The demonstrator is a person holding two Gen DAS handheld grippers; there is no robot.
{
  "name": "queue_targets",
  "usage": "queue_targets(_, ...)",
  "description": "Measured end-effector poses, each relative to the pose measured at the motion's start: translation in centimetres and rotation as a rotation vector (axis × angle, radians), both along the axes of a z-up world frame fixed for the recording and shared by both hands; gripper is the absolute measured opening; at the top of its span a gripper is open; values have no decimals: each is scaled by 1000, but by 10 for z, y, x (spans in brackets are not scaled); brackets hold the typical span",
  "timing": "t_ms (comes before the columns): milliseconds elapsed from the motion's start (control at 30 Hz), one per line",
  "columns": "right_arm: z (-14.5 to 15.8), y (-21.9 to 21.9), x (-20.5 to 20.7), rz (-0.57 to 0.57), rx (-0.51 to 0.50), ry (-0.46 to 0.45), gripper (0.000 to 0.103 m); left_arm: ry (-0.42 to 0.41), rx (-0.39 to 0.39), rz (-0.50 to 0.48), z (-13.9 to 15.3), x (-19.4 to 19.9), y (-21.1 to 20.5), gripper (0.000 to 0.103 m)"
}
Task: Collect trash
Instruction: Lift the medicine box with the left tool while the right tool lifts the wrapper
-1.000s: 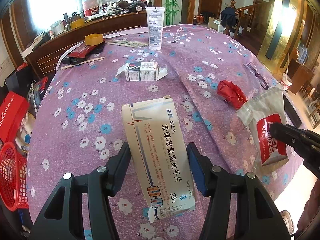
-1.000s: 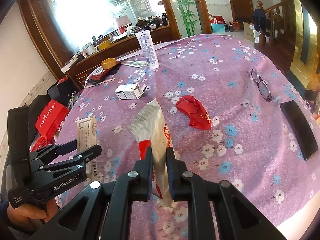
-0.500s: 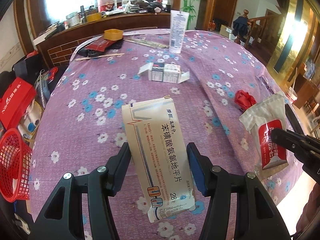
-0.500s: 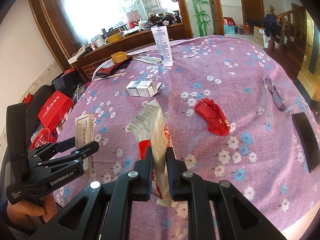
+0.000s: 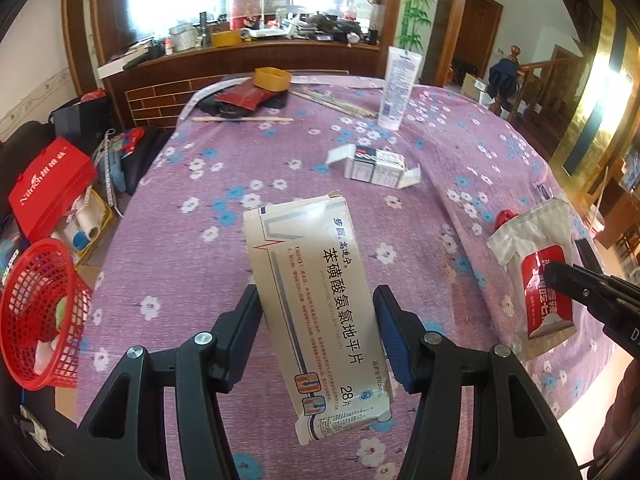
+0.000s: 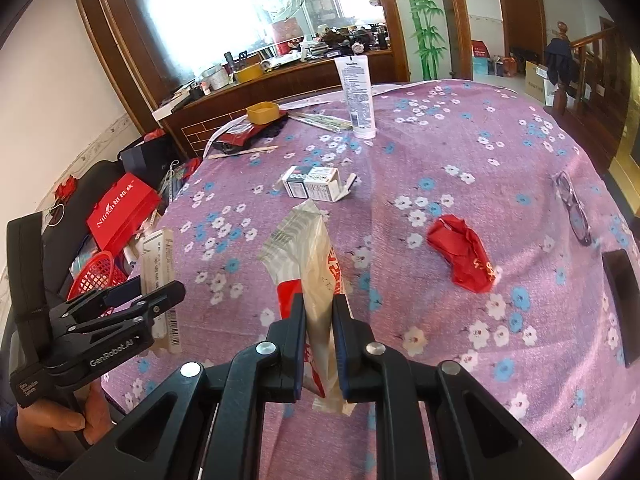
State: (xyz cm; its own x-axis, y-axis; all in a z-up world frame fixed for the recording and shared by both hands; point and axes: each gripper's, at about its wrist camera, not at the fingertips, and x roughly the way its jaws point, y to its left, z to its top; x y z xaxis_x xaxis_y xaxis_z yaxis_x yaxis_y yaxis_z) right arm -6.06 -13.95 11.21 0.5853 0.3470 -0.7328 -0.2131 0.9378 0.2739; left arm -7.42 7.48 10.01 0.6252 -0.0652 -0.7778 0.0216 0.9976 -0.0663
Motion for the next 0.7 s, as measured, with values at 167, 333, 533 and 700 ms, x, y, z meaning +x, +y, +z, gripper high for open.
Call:
queue_targets(167,5,14,5,37,4,-4,14,-14,1,39,5,-6,16,56)
queue_targets(333,11,33,6,87,-1,-12,14,-22,0,77,9,-13,34,56)
queue_targets(533,15,57,11,139,6,-5,14,-37,4,120,13,-20,54,56)
queue_targets(700,19,78,14,183,-1,-9,14,-47,2,151,17,-24,71,56)
